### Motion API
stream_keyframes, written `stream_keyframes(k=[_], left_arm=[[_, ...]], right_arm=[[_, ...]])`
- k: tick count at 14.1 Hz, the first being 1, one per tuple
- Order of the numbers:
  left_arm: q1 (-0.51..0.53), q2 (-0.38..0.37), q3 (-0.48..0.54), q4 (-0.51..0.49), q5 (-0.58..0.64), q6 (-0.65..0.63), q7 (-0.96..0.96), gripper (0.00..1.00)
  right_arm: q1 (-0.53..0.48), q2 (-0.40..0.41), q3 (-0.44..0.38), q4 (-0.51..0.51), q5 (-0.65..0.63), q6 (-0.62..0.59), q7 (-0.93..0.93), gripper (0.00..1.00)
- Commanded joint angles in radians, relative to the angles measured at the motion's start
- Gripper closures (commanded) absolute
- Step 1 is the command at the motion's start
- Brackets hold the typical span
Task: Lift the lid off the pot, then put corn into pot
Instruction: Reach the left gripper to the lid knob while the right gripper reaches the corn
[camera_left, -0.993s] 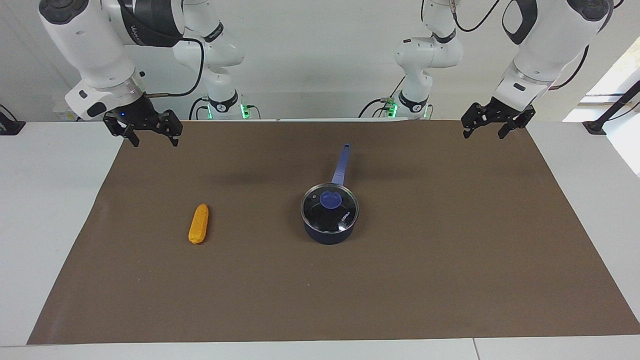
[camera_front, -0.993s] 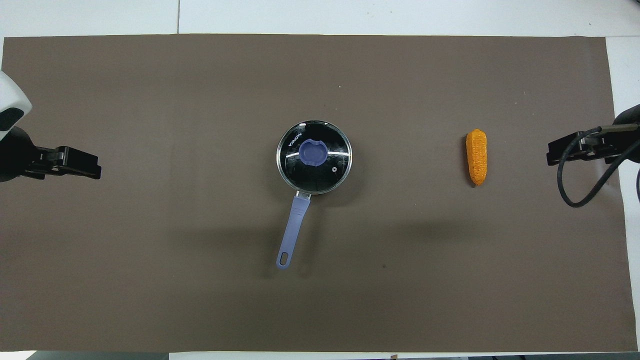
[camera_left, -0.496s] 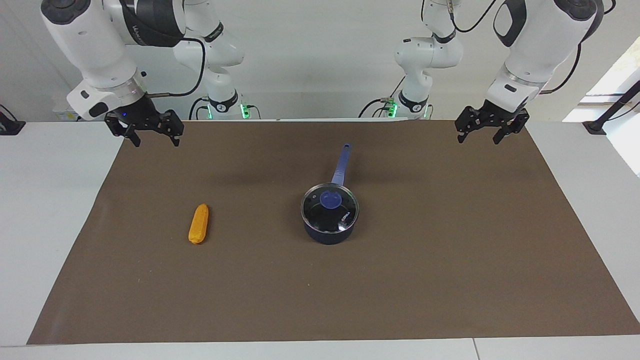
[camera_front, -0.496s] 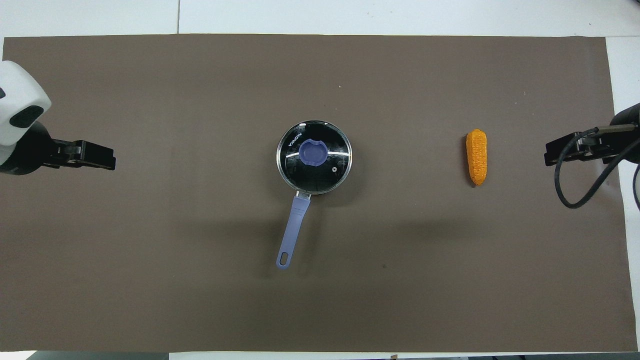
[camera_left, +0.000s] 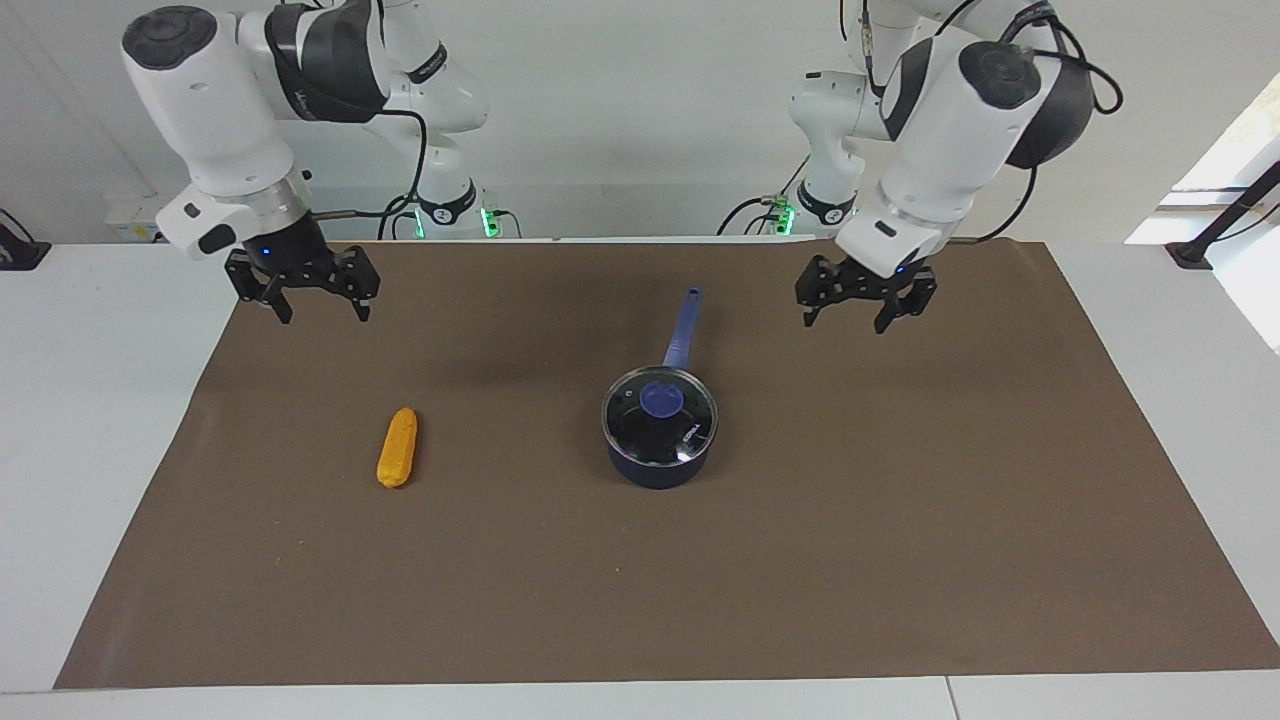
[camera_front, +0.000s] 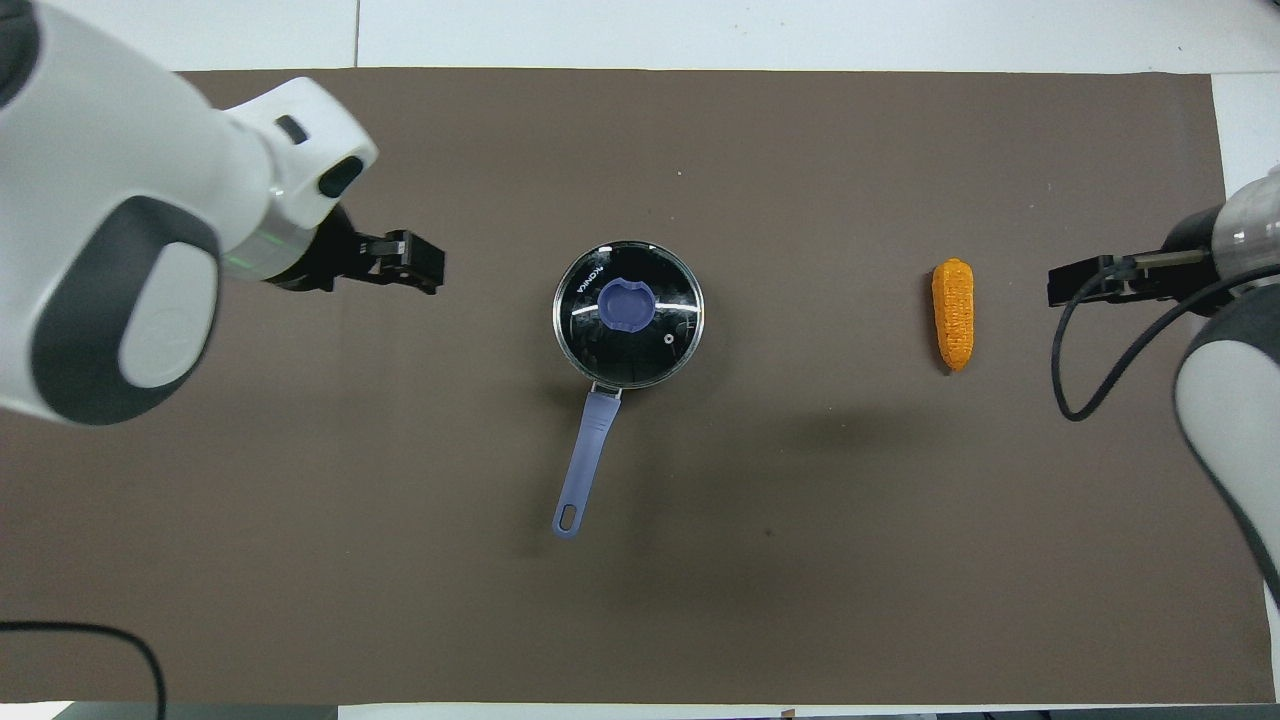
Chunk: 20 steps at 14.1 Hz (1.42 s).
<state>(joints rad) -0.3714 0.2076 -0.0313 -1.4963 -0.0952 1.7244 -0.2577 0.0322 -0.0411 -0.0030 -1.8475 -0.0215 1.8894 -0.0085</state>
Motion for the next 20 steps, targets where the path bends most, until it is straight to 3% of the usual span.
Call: stream_keyframes(k=[1, 5, 8, 10, 12, 16, 20], left_arm=[[-0.090, 0.200, 0.020, 0.217, -0.008, -0.008, -0.087, 0.00], [-0.182, 0.277, 0.025, 0.237, -0.001, 0.061, -0.158, 0.00], [-0.216, 0.325, 0.028, 0.254, 0.002, 0.084, -0.186, 0.00], [-0.234, 0.348, 0.025, 0.254, 0.034, 0.106, -0.186, 0.00], [-0.250, 0.361, 0.027, 0.252, 0.045, 0.112, -0.186, 0.00], [-0.254, 0.363, 0.024, 0.248, 0.046, 0.113, -0.186, 0.00], [-0.273, 0.363, 0.024, 0.226, 0.058, 0.135, -0.186, 0.00]], right_arm=[[0.035, -0.008, 0.005, -0.145, 0.012, 0.161, 0.048, 0.00], [0.060, 0.148, 0.005, -0.163, 0.012, 0.365, 0.093, 0.00], [0.061, 0.191, 0.005, -0.286, 0.012, 0.569, 0.110, 0.00], [0.057, 0.246, 0.005, -0.309, 0.012, 0.651, 0.111, 0.00], [0.040, 0.294, 0.005, -0.308, 0.012, 0.687, 0.101, 0.00], [0.031, 0.303, 0.003, -0.294, 0.012, 0.692, 0.107, 0.01], [0.012, 0.308, 0.005, -0.245, 0.012, 0.610, 0.110, 0.01]])
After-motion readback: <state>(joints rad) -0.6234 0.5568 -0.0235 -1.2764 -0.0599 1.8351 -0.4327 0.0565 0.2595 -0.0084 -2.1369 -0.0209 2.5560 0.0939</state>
